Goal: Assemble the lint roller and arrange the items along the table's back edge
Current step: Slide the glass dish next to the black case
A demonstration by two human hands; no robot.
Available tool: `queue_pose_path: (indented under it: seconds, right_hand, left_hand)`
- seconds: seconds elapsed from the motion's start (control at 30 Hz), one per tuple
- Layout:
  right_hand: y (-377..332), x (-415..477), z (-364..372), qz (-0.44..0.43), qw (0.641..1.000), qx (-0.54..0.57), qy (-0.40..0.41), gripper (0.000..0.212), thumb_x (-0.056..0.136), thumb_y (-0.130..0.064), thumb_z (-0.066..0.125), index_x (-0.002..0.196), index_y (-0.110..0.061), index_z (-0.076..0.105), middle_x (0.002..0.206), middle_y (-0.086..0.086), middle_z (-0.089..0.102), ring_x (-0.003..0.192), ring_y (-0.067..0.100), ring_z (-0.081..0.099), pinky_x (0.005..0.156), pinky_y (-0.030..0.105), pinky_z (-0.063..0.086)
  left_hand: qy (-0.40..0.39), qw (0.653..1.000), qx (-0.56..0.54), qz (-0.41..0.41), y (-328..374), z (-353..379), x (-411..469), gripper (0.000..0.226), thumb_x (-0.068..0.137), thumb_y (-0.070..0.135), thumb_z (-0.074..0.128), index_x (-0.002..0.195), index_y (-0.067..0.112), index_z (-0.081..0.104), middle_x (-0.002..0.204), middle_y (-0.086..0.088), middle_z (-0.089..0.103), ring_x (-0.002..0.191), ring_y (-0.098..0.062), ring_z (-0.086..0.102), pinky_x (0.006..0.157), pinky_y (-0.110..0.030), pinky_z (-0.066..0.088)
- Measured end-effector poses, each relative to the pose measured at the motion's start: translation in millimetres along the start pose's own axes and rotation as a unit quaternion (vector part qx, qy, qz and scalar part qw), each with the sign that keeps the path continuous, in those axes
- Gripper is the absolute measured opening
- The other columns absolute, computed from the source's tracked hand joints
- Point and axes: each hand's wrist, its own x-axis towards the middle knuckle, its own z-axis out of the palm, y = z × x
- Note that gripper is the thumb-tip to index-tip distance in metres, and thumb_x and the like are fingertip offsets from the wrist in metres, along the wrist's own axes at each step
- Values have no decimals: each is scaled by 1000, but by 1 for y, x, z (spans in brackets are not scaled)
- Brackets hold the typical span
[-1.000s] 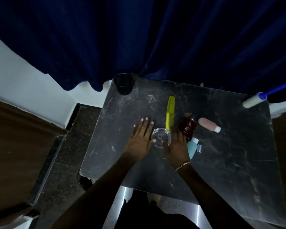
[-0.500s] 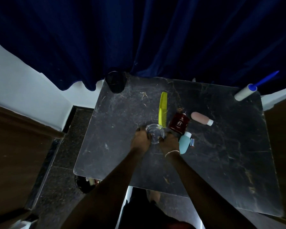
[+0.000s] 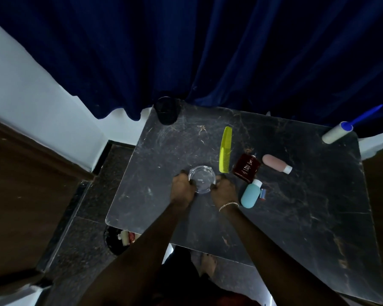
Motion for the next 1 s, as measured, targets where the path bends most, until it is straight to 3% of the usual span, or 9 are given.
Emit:
queue_pose_path:
  seconds: [0.13, 0.27, 0.37, 0.6, 0.77, 1.0]
  right_hand:
    - [-34, 9, 16, 5, 999, 35, 13, 20, 84, -10, 57, 103, -11, 64, 102, 15, 74, 103, 34, 69, 89, 43, 56]
    - [-73, 27, 37, 2, 999, 47, 13, 22, 82, -6, 59, 103, -8, 66, 101, 16, 75, 101, 33, 70, 84, 36, 55]
    - [-101, 42, 56, 8, 999, 43, 2, 25, 83, -7, 59, 106, -8, 65, 105, 16, 74, 106, 35, 68, 90, 38, 54]
    - [-159, 78, 98, 29, 998, 47, 0, 25, 84, -9, 57, 108, -7, 63, 109, 16, 72, 107, 37, 66, 85, 33, 51]
    - [-181, 103, 116, 37, 998, 40, -8, 26, 84, -6, 53, 108, -5, 64, 109, 19, 72, 109, 39, 65, 88, 39, 53]
    - [-188, 121, 128, 62, 997, 36, -16, 26, 86, -11, 54, 110, -8, 64, 112, 17, 72, 112, 38, 64, 93, 43, 54]
  left_hand:
    - [33, 999, -7, -5, -6, -30, 16, 22, 91, 10, 66, 108, -5, 63, 110, -27, 71, 104, -45, 68, 88, -46, 55]
    - [42, 999, 5, -10, -13, -64, 46, 27, 94, 15, 66, 113, -4, 64, 114, -26, 72, 108, -44, 68, 90, -44, 54]
    - [44, 999, 14, -10, -20, -89, 71, 27, 96, 16, 64, 115, -3, 62, 116, -26, 71, 110, -44, 66, 89, -44, 52]
    - [33, 999, 8, -24, -40, -134, 132, 28, 95, 21, 67, 110, -2, 67, 111, -24, 73, 103, -40, 70, 80, -35, 51]
    - [10, 999, 13, -49, -44, -148, 165, 27, 89, 12, 64, 111, -2, 70, 112, -27, 73, 108, -45, 69, 93, -48, 56]
    - [-20, 998, 21, -51, -55, -148, 191, 27, 86, 10, 68, 108, -5, 72, 109, -28, 73, 104, -44, 71, 92, -52, 58]
